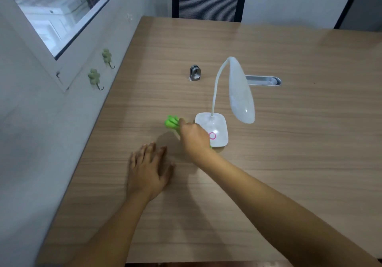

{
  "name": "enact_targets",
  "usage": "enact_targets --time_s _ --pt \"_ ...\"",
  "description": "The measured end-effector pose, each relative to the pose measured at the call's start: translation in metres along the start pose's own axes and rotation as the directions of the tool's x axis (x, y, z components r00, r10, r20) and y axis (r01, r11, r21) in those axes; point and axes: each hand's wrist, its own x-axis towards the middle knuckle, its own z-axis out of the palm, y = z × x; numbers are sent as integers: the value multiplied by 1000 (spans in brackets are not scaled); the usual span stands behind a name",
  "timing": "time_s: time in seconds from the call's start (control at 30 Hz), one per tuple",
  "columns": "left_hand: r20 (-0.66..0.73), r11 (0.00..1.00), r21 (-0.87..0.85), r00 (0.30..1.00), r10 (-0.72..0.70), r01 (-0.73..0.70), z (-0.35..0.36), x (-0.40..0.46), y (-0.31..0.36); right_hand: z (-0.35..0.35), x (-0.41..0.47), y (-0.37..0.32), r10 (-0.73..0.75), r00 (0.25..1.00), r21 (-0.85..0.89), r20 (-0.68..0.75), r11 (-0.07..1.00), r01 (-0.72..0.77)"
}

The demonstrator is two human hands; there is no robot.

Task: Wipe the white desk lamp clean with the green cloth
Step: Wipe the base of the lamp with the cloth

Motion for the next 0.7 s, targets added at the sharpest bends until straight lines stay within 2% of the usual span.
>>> enact_targets --time_s 0.1,0.2,0.33,0.47,0.57,0.6,0.67,0.7 --pt "-7 1000 9 1000 -3 3 0 0 1 -12 -2 34 15 998 81 -65 997 -10" --pt "-13 1000 6 1000 -5 5 0 0 1 -12 -11 75 25 999 52 -48 998 -23" --pt "-8 1000 29 1000 -1 1 0 0 1 5 -48 102 -134 990 83 45 988 130" --pt "-7 1000 10 1000 -10 10 1 0 0 10 -69 114 -262 962 130 -74 954 270" --pt "1 1000 17 1000 -14 14 1 0 2 7 -58 122 -115 953 190 -279 966 172" --pt "3 1000 14 1000 -16 16 1 0 2 7 -54 122 -56 952 211 -300 970 124" --pt "13 1000 8 1000 -21 21 -1 0 2 12 -43 124 -25 969 238 -246 968 85" --pt "17 1000 7 1000 -20 20 -1 0 2 14 -43 124 -57 978 241 -202 965 106"
